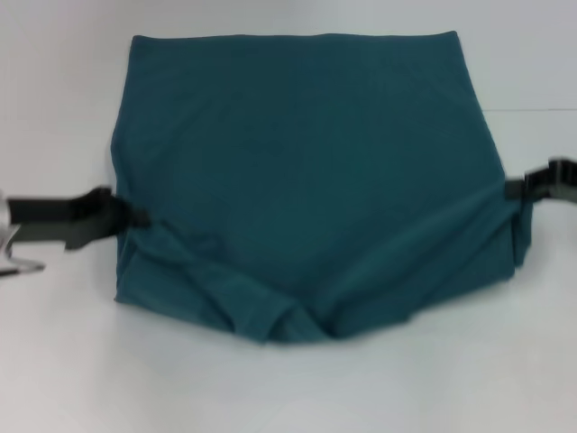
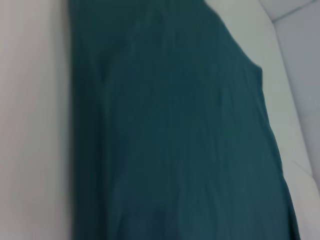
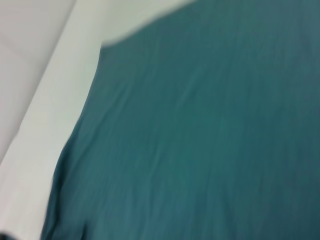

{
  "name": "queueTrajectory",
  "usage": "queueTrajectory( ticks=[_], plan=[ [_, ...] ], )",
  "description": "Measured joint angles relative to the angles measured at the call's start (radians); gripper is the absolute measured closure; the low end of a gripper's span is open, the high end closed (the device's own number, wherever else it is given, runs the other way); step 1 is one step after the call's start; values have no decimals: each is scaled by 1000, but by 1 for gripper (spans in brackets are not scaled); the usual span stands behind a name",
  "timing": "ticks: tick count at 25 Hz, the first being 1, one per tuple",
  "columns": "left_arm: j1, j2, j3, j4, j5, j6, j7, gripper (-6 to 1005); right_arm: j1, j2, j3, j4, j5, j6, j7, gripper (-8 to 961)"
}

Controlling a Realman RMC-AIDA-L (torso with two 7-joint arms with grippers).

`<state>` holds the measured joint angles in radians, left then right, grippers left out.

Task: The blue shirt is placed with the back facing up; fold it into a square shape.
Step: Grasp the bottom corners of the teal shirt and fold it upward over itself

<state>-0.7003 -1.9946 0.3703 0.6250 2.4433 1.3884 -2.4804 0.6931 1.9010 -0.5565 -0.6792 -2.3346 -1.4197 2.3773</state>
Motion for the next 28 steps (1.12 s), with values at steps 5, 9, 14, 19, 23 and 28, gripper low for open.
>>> queueTrajectory(
  ticks=[5,9,14,19,23,28],
  plan=[
    [-83,-5,106,-7,2,-196,-71,992,42,25,-17,5,14,187,21,875],
    [-114,-24,165,-11,2,-359,-89,992,64,49,-58,23,12,334,21,871],
    [-132,-41,241,-56,-2,-556,-88,992,101,51,-140,119,11,530,20,866],
    [-153,-42,273,-103,1,-666,-81,992,141,47,-205,175,11,631,19,861],
    [-170,-42,286,-112,4,-716,-81,992,167,51,-222,177,9,677,24,857],
    [-186,-38,287,-113,5,-741,-84,991,208,39,-231,187,-7,689,31,851]
  ],
)
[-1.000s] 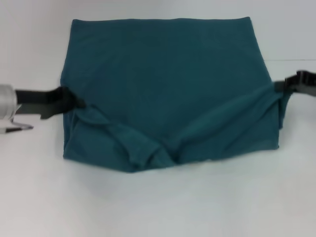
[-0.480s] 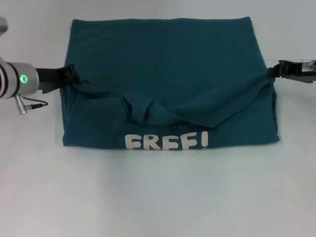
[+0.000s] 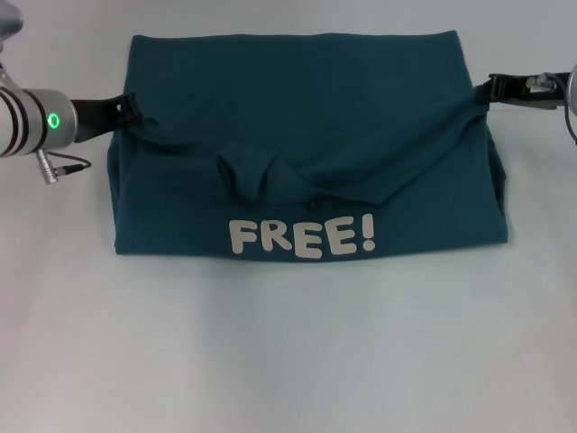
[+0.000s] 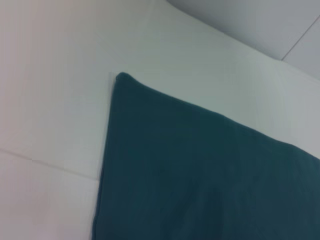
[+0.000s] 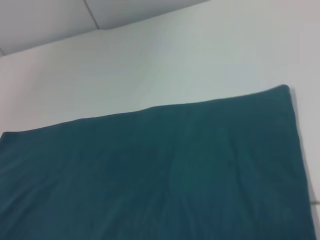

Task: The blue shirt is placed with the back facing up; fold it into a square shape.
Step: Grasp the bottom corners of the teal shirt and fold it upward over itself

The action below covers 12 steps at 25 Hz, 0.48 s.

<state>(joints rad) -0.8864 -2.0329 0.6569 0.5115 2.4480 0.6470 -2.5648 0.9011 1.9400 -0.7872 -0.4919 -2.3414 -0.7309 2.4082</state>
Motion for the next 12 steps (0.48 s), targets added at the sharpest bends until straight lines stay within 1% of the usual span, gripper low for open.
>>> queueTrajectory(
  ticks=[2,5,9,12],
  plan=[
    [-4,1,0,0,0,-4,0,986,11,-5,-2,1,-33,-3,21,849],
    [-11,0,11,-8,3,-29,2,979,18,-6,-3,2,-74,2,50,846],
    [-33,6,38,-57,5,-85,-4,970,17,-6,1,3,-78,13,55,842],
    [-36,6,39,-62,6,-105,-8,963,18,-9,5,-1,-78,16,56,839]
  ],
)
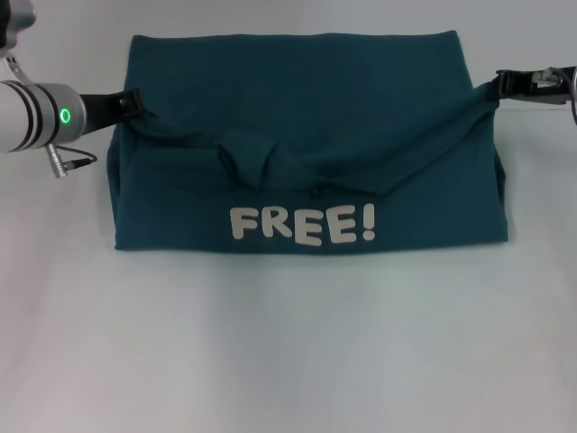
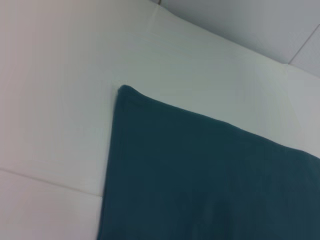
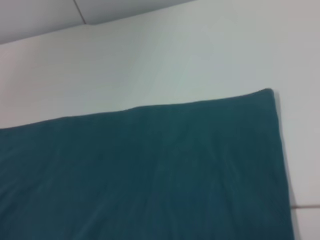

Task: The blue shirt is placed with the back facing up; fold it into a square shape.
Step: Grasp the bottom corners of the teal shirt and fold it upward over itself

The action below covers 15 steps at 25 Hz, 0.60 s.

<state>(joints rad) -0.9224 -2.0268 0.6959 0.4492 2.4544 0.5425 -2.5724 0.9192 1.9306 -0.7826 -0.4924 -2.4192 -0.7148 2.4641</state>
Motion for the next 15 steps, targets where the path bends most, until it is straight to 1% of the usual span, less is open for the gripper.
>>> queueTrajectory(
  ticks=[5,8,15],
  plan=[
    [-6,1,-1,3,0,-7,-4,951,18,-14,-4,-2,0,-3,3,834],
    [-10,1,1,3,1,-7,-3,944,25,-14,-7,1,0,-4,4,831],
    [-10,-11,22,4,3,-37,9,928,26,-11,-42,9,0,0,0,823]
  ],
)
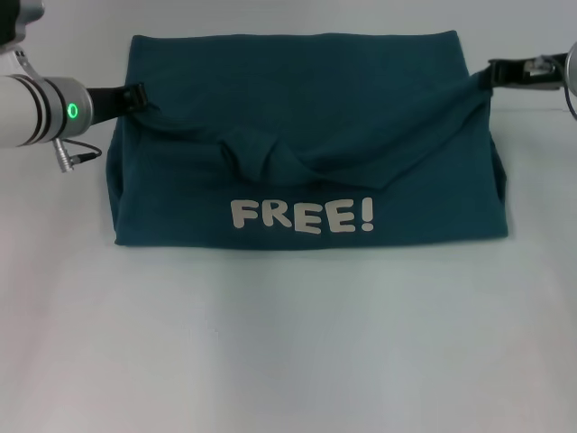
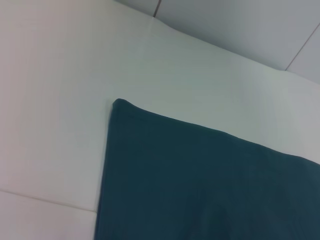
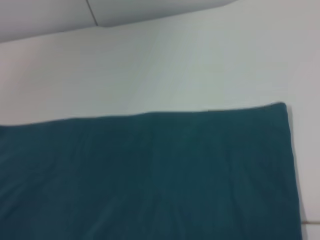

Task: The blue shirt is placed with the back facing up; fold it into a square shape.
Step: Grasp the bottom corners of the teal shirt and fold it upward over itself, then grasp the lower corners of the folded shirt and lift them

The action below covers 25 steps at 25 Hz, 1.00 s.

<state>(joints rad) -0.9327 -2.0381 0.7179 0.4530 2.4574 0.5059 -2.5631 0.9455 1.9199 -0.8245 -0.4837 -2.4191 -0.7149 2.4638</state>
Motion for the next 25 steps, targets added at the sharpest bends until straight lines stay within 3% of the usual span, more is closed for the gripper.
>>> queueTrajectory(
  ticks=[8,12,15,16,19,22,25],
  plan=[
    [15,-16,2,-4,1,-26,-6,909,-8,-9,-7,34,-8,26,2,815],
    [47,-16,-6,25,-4,-9,-45,659,-15,-17,7,31,-4,13,3,656],
    [106,-23,-6,111,-20,55,-107,513,-39,-21,63,-9,20,-70,-11,535],
    [134,-26,-6,150,-43,88,-115,464,-59,-22,89,-34,48,-125,-24,493],
    [242,-31,-5,266,-192,250,-64,440,-145,-22,145,-97,187,-315,-83,369],
    [331,-25,-37,298,-359,448,76,416,-256,-14,174,-118,343,-474,-140,369],
    [382,-21,-123,288,-411,594,134,392,-368,-9,191,-108,462,-579,-190,368]
  ],
)
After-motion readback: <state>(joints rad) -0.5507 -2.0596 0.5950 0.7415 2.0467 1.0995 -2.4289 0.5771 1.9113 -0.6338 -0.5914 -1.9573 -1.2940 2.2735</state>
